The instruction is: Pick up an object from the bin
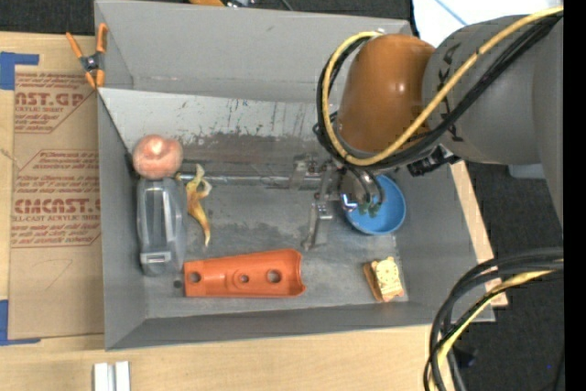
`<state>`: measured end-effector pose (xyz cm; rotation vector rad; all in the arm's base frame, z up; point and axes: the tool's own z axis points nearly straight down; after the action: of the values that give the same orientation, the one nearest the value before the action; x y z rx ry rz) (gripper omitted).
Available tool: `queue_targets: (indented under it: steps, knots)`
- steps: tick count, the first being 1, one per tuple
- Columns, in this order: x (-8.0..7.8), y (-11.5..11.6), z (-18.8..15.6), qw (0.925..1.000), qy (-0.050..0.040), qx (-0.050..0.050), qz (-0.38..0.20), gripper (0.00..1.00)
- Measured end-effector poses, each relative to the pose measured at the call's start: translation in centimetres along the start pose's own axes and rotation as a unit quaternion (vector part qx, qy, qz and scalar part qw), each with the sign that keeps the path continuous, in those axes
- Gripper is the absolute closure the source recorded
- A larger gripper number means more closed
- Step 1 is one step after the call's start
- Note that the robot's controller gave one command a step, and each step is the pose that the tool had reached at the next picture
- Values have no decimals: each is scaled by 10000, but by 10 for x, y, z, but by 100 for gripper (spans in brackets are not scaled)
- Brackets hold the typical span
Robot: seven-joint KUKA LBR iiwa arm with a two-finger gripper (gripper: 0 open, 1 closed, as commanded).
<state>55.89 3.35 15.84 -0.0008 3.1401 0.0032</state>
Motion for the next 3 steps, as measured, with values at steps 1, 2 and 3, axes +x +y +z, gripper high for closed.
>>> queue_targets:
  steps: [1,2,3]
  knots:
    - [0,0,0,10000,0,0,-1,0]
    - [42,22,77,9987,35,-3,-516,0]
    - [50,18,64,9978,-35,2,-660,100]
